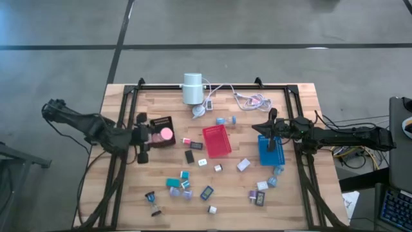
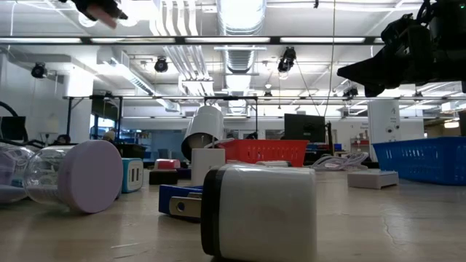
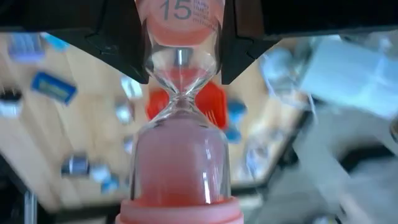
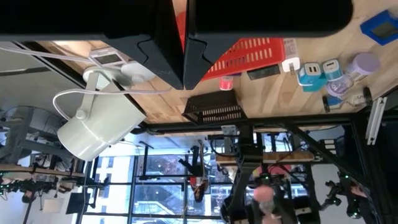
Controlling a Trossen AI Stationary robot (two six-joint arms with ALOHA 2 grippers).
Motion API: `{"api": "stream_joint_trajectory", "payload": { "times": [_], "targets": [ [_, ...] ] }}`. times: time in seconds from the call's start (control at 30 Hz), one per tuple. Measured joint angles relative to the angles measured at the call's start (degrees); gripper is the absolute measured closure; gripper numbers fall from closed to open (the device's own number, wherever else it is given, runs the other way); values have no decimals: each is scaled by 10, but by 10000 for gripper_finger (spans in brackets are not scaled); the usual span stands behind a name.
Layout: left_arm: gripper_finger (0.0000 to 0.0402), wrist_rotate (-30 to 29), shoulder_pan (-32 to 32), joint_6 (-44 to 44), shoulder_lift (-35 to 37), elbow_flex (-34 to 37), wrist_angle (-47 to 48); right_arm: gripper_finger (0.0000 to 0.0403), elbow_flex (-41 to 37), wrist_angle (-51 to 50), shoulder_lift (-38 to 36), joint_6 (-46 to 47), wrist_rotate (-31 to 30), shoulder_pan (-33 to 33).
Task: Pick & Place Office items
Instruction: Put the pink hourglass into the blue bin
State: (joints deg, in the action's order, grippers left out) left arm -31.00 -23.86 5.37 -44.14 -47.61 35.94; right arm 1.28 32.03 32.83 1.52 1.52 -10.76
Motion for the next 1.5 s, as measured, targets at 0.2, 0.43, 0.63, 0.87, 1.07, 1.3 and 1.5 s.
{"api": "stream_joint_trajectory", "payload": {
  "times": [0.2, 0.43, 0.63, 0.87, 1.07, 1.3, 1.5],
  "targets": [
    [254, 56, 35, -103, 52, 78, -157, 394, 0, 0, 0, 0, 0, 0],
    [254, 196, 148, -128, 73, 166, -262, 394, 0, 0, 0, -2, 0, 0],
    [254, 304, 213, -140, 93, 250, -389, 394, 0, 0, 0, -19, -1, 0],
    [249, 296, 218, -132, 124, 354, -529, 394, 0, 1, 0, -22, -2, 0],
    [251, 245, 218, -107, 129, 383, -529, 394, 0, 8, 0, -27, -2, 0],
    [251, 230, 218, -96, 127, 386, -495, 394, 0, 29, 0, -21, -2, 0],
    [251, 220, 218, -86, 123, 387, -486, 394, 0, 33, 0, -19, -2, 0]
  ]
}}
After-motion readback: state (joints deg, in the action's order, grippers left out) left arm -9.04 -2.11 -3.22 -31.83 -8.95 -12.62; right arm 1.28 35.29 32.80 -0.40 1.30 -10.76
